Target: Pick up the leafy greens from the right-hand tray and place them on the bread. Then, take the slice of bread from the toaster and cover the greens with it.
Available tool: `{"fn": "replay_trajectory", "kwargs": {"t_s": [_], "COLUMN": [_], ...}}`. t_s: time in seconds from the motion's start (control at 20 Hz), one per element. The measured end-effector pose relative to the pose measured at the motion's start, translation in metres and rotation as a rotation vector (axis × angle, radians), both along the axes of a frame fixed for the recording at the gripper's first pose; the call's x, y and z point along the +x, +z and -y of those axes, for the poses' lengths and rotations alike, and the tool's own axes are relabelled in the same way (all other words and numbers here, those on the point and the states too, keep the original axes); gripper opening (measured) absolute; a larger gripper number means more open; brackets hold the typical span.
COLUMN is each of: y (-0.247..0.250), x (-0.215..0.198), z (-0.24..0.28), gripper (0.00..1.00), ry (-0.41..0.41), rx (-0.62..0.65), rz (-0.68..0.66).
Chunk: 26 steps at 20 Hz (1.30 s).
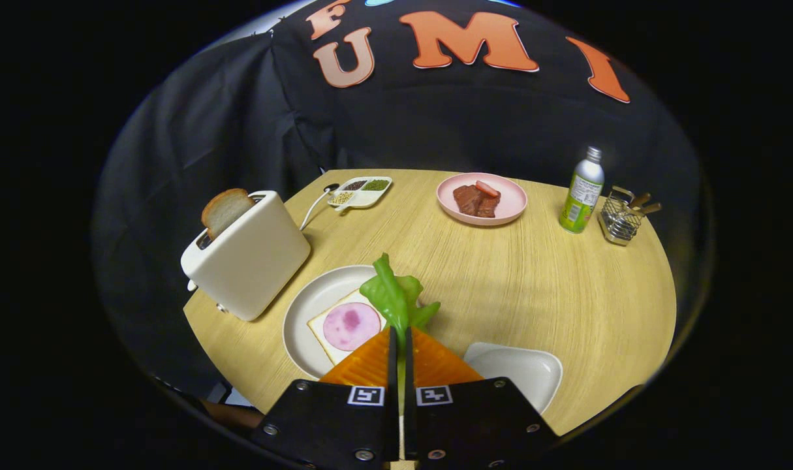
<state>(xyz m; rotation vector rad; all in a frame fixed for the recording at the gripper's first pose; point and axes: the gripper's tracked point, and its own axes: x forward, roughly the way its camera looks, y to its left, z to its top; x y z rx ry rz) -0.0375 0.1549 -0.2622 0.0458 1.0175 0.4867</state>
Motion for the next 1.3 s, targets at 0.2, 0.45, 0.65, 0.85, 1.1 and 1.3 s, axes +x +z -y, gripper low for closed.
{"fn": "replay_trajectory", "kwargs": {"t_s": [0.2,0.45,0.65,0.85,1.1,1.3], "y": [-0.008,-0.035,-0.042,-0.055,-0.06,-0.048], "x": [0.004,0.004,-0.013,-0.022,-0.009,-0.003], "z": [-0.025,-0.049,-0.087,-0.099,-0.092,-0.092], "gripper": [0.04,0.04,0.05,0.14,0.22,0.29], "ry": [0.036,0.082,0.13,0.183,0.151,0.115], "rx": [0.001,-0.07,-0.035,-0.085,-0.151,-0.127], "rz": [-0.015,-0.03,-0.083,-0.093,-0.063,-0.055]}}
